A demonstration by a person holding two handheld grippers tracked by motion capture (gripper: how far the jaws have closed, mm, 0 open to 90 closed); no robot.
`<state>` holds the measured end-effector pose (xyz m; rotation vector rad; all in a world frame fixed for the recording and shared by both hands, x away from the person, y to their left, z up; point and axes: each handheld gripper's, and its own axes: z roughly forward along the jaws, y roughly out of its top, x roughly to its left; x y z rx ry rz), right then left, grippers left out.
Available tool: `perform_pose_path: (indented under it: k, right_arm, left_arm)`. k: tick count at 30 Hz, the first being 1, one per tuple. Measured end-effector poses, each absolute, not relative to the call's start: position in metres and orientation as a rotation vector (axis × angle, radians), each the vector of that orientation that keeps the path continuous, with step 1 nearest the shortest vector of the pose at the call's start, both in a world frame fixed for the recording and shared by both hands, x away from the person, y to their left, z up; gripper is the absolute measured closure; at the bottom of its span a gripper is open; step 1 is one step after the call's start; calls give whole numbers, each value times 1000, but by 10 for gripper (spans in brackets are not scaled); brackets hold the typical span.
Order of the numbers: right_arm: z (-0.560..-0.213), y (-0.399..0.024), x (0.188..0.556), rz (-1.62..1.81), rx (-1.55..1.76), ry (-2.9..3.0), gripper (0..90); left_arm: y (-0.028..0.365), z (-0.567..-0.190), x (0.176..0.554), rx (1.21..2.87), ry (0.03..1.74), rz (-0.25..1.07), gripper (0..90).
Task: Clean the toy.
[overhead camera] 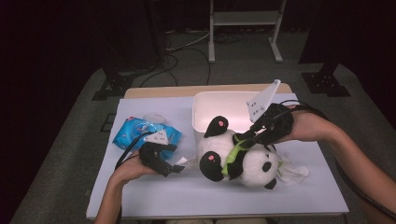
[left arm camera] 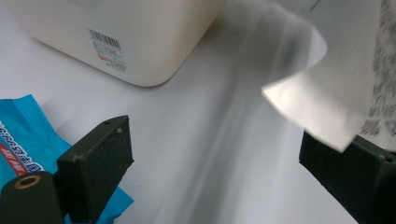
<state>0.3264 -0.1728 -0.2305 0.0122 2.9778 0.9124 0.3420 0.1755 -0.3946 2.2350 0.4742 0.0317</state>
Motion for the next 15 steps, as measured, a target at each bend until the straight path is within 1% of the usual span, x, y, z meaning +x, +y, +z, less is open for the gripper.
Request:
perform_pose_path:
  k: [15]
  right_arm:
    - [-183,-177,334,902,24,2880,772]
  left_arm:
    - [181,-397,344,2228,493,27,89]
